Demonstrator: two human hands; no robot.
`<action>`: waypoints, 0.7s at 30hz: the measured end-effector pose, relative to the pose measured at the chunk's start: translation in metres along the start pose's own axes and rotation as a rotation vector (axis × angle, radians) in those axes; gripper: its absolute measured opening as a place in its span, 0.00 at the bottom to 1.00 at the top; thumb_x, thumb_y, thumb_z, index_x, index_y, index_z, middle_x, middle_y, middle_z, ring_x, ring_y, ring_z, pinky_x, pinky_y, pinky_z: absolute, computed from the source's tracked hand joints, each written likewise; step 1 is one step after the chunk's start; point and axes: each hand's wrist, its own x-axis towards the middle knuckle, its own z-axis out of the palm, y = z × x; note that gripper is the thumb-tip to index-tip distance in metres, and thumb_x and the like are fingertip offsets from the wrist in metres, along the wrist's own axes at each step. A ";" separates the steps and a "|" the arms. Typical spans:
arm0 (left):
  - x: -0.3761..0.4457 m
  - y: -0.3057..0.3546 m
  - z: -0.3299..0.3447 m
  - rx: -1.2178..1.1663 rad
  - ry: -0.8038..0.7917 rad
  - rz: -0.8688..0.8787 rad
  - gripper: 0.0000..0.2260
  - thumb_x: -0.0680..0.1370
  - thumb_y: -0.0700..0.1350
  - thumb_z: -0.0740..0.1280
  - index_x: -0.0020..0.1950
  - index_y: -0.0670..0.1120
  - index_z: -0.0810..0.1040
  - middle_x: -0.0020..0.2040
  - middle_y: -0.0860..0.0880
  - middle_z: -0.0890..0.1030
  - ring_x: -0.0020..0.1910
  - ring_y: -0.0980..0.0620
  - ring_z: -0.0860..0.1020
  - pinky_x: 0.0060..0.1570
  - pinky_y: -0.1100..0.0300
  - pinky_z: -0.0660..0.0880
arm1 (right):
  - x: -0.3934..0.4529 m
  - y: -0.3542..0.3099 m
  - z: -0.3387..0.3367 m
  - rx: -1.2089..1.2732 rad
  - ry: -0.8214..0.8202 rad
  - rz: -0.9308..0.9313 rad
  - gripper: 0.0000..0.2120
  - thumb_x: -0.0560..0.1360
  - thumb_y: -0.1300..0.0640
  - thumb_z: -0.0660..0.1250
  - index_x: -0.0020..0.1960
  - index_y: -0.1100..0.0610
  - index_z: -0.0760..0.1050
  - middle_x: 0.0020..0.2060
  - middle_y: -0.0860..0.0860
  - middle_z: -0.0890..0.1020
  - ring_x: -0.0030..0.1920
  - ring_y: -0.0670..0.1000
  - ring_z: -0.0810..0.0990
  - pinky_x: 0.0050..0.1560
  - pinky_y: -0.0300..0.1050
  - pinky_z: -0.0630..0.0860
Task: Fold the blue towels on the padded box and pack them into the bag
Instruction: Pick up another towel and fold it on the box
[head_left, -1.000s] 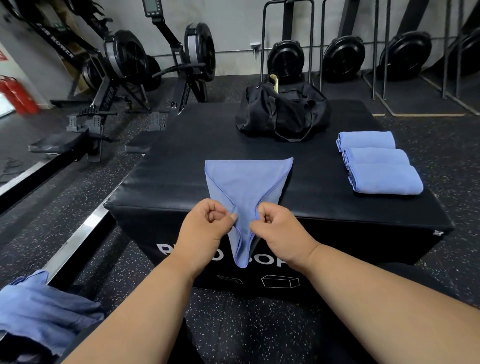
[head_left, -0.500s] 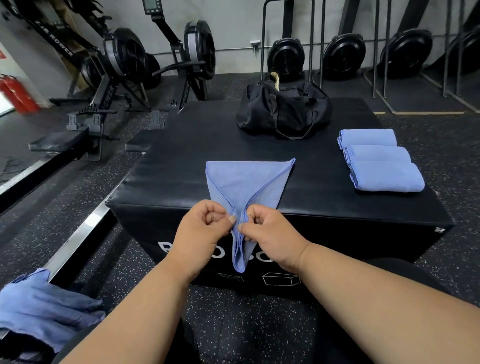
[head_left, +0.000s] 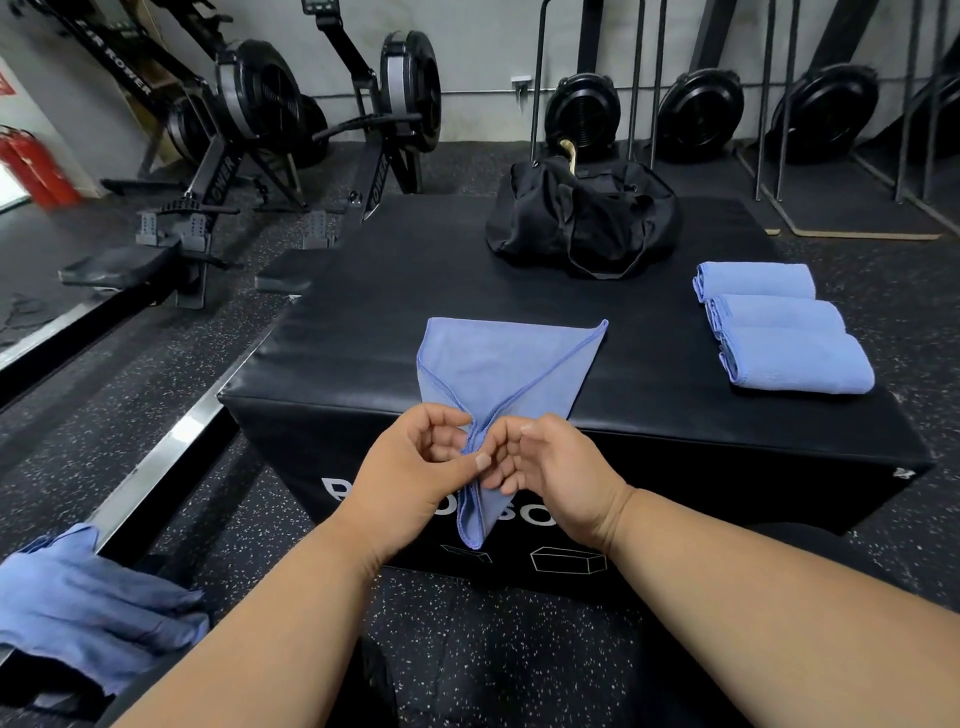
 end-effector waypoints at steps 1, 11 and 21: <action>0.000 0.000 -0.003 0.005 0.000 -0.005 0.18 0.68 0.42 0.82 0.56 0.48 0.83 0.49 0.44 0.86 0.48 0.48 0.82 0.58 0.50 0.82 | 0.002 0.001 0.000 -0.015 0.000 0.003 0.19 0.70 0.48 0.55 0.44 0.58 0.80 0.43 0.60 0.81 0.42 0.54 0.76 0.44 0.46 0.71; -0.004 -0.010 -0.032 0.055 0.017 0.016 0.13 0.72 0.35 0.75 0.56 0.44 0.81 0.42 0.49 0.83 0.43 0.51 0.77 0.45 0.63 0.77 | 0.021 -0.003 -0.013 -0.341 0.296 -0.038 0.09 0.74 0.62 0.63 0.50 0.54 0.79 0.39 0.50 0.82 0.38 0.46 0.77 0.43 0.37 0.74; -0.014 -0.004 -0.080 0.067 0.221 0.053 0.19 0.68 0.38 0.67 0.58 0.49 0.80 0.39 0.51 0.79 0.41 0.54 0.76 0.46 0.60 0.74 | 0.026 -0.010 -0.099 -1.039 0.649 0.017 0.22 0.75 0.59 0.65 0.67 0.45 0.75 0.61 0.47 0.67 0.54 0.52 0.76 0.52 0.46 0.71</action>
